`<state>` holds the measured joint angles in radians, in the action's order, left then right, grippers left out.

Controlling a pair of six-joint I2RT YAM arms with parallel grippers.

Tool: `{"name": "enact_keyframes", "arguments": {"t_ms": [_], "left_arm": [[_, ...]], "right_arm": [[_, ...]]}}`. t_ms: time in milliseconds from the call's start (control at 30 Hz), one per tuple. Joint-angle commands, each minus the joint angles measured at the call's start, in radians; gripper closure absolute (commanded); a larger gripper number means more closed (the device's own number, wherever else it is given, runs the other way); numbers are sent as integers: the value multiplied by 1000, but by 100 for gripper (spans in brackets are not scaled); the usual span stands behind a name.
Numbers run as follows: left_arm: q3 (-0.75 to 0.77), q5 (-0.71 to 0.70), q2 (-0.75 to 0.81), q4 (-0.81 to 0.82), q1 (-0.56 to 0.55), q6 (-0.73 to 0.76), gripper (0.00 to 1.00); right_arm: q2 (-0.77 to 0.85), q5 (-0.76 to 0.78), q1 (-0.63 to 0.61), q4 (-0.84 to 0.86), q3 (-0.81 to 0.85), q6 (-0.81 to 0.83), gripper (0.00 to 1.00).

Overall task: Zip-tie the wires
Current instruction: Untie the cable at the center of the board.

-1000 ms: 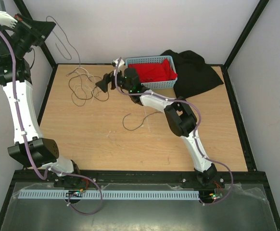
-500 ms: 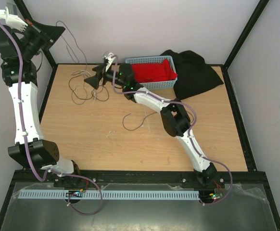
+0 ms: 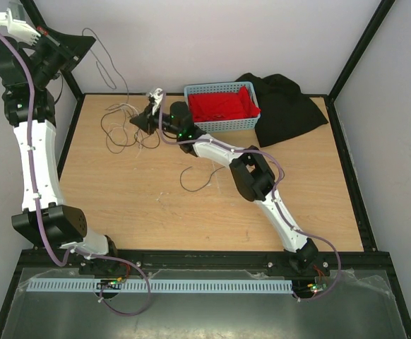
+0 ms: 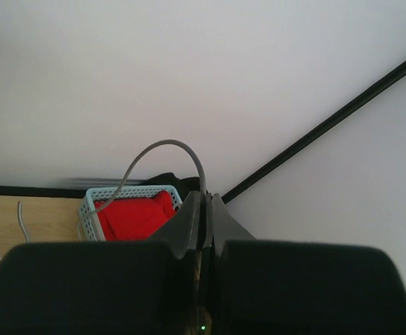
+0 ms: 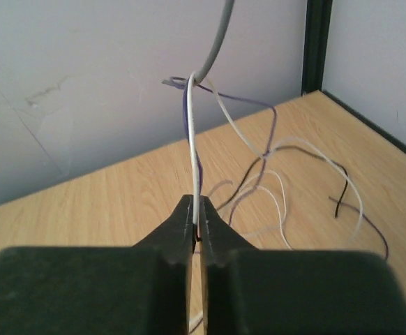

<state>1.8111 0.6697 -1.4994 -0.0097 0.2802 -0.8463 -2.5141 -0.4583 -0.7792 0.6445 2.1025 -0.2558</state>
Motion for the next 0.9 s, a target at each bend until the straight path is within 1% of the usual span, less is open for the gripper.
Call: {"name": "enact_keyframes", "arguments": {"t_ms": [0,33,67,200,333,400,467,500,533,600,700,767,867], "left_arm": [[43,-22,15,51,22,3,100],[52,-36,13,51,29,2,100],[62,-56,13,52,38,2,100],[142,-139,-5,54,84,-3,100],[265,-114,-47,57,129,-73,100],[294,-103,-51,57,133,-79,100],[292,-80,-46,57,134,-92,100],[284,-65,-42,57,133,-96,100],[275,-50,-36,57,132,-98,100],[235,-29,-21,57,131,-103,100],[183,-1,2,57,131,-105,100],[154,17,16,58,131,-106,100],[117,38,35,59,129,-106,100]], "right_arm": [[30,15,1,16,-65,25,94],[32,19,1,13,-81,26,99],[34,24,1,10,-98,22,100],[20,43,1,6,-152,1,100],[-6,67,1,-22,-168,-13,100],[-17,82,1,-29,-169,-21,100],[-24,87,1,-29,-163,-30,100],[-24,86,1,-31,-159,-32,86],[-24,83,1,-33,-154,-34,74],[-16,76,1,-48,-138,-31,53],[24,67,1,-88,-126,-9,27],[69,66,4,-100,-147,9,15],[156,51,4,-100,-217,30,3]]}}
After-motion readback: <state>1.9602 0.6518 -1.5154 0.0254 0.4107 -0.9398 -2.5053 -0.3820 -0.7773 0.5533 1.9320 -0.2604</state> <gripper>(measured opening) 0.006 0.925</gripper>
